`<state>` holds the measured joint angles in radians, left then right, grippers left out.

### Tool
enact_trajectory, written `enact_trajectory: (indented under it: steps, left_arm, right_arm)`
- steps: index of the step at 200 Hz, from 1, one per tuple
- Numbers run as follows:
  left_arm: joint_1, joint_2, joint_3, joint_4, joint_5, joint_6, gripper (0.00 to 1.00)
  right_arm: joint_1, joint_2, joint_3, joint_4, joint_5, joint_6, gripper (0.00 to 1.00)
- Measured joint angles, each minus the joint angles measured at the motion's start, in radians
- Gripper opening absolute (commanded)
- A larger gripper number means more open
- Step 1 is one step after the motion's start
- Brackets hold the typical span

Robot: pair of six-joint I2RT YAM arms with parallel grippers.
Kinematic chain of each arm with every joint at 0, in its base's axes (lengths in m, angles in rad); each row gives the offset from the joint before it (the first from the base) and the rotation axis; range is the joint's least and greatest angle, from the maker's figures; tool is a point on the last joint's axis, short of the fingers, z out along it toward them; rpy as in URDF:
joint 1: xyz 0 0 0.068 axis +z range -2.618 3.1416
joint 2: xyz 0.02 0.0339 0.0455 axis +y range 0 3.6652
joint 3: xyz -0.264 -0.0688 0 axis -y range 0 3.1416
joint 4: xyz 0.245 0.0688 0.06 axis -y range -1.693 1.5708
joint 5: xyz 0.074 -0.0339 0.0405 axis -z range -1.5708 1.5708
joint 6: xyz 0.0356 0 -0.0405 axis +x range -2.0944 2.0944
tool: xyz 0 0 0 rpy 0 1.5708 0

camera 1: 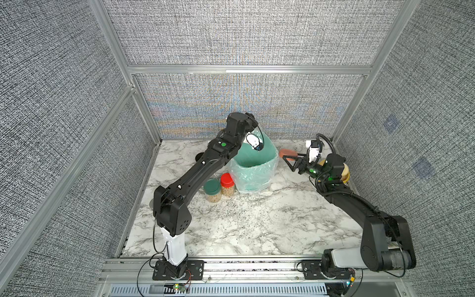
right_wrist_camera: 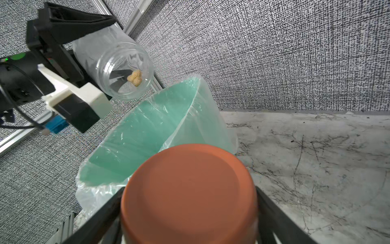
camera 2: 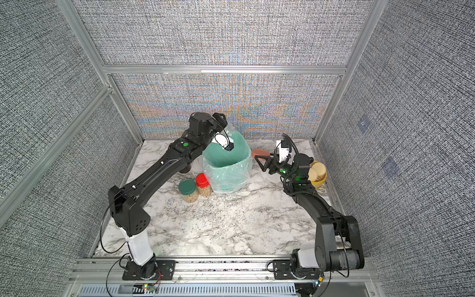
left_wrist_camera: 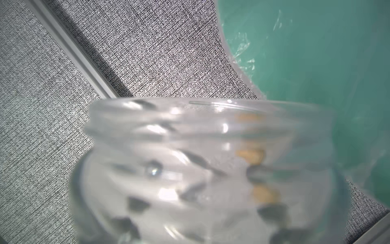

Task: Empty moldy peanuts from jars
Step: Pour the moldy peanuts from the jar into the trash bin.

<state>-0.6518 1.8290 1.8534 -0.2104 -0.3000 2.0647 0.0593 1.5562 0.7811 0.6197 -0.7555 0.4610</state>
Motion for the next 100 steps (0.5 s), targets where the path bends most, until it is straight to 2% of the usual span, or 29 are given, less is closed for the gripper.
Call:
enact_trajectory:
  steps: [34, 100]
  left_arm:
    - [0.013, -0.127, -0.184, -0.090, 0.107, 0.006, 0.00]
    - [0.026, -0.085, -0.214, -0.071, 0.174, 0.002, 0.00]
  right_arm:
    - [0.001, 0.020, 0.000, 0.021, -0.017, 0.020, 0.63]
    - [0.003, 0.001, -0.003, 0.034, -0.023, 0.022, 0.63]
